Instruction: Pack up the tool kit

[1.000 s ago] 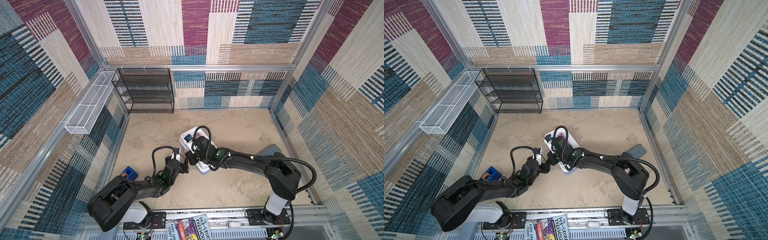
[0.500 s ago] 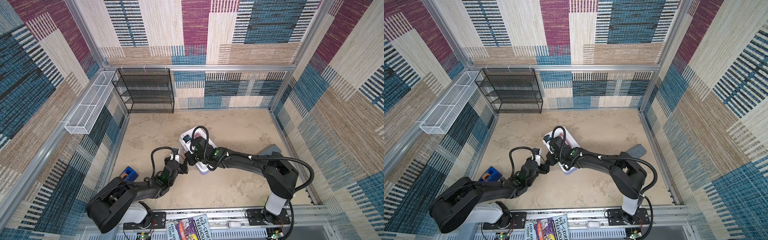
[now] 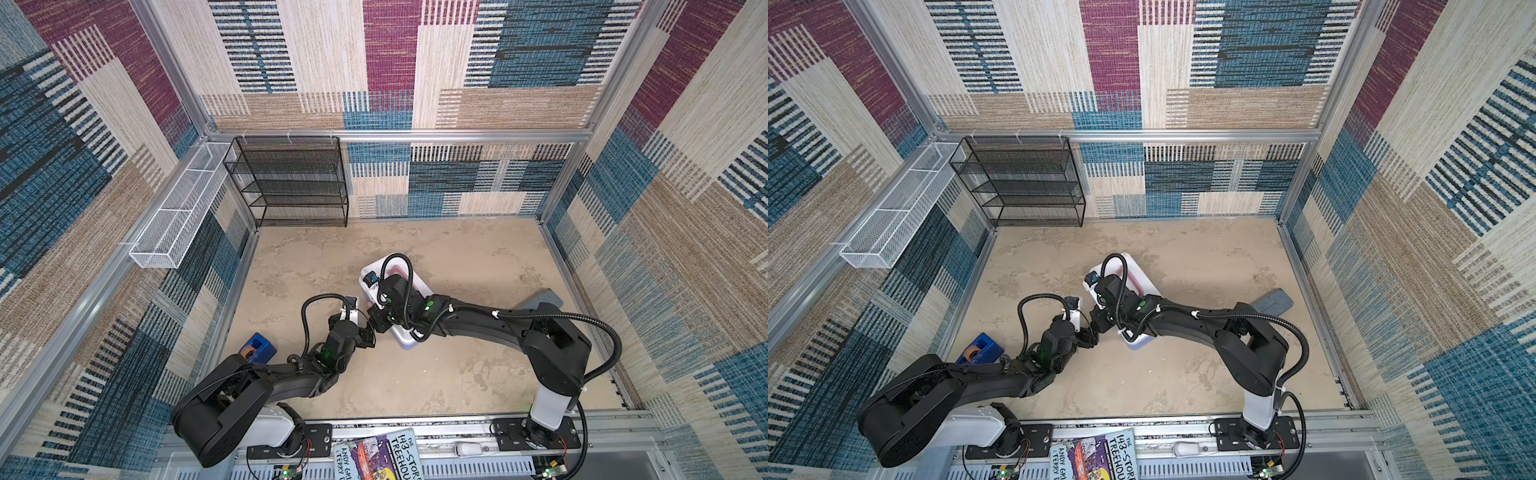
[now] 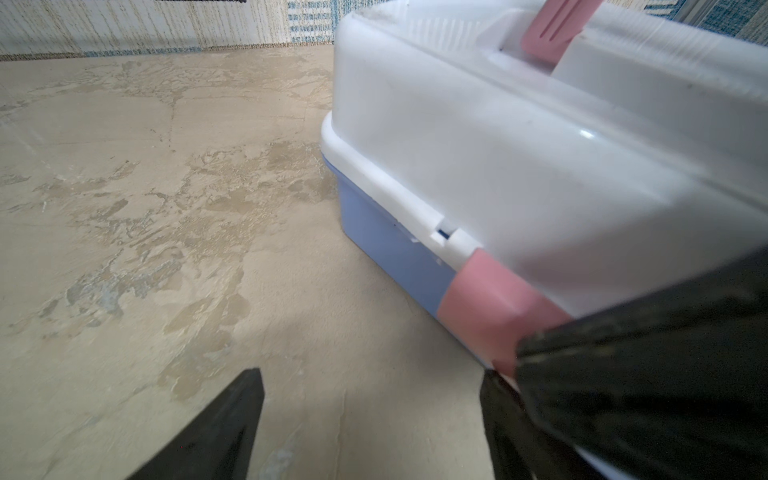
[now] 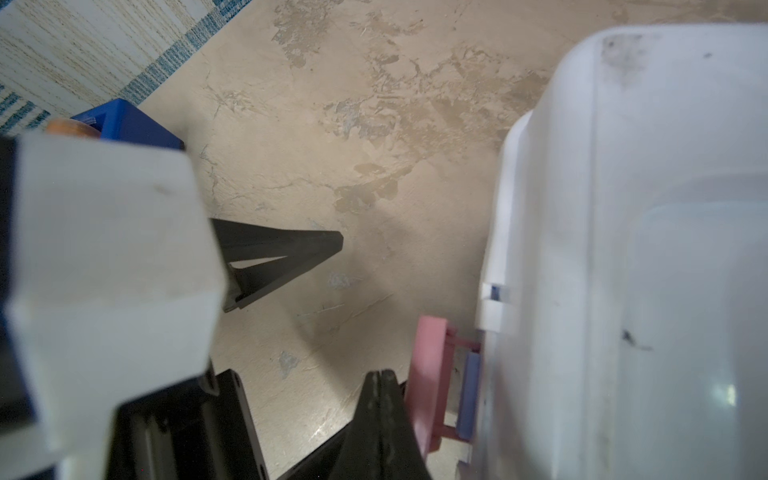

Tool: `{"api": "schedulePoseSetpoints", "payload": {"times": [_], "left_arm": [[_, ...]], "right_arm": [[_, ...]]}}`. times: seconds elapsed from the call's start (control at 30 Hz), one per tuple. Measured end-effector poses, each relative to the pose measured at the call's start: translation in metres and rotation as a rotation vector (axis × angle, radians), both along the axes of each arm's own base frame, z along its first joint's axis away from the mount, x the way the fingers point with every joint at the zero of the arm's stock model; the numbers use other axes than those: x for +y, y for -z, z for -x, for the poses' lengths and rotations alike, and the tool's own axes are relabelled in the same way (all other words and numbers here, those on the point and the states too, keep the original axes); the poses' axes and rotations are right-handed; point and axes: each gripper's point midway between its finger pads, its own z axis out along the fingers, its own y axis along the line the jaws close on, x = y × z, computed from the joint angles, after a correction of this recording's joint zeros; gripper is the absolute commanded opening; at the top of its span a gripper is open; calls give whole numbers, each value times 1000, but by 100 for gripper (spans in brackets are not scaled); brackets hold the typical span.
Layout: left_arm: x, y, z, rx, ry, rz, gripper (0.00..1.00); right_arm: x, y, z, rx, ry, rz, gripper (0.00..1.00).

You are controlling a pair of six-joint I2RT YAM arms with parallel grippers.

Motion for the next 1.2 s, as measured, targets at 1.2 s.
{"api": "schedulePoseSetpoints", "payload": {"times": [1.2], "left_arm": [[4, 5, 1, 17, -7, -9, 85]], "right_arm": [[5, 7, -6, -15, 30, 33, 0]]}}
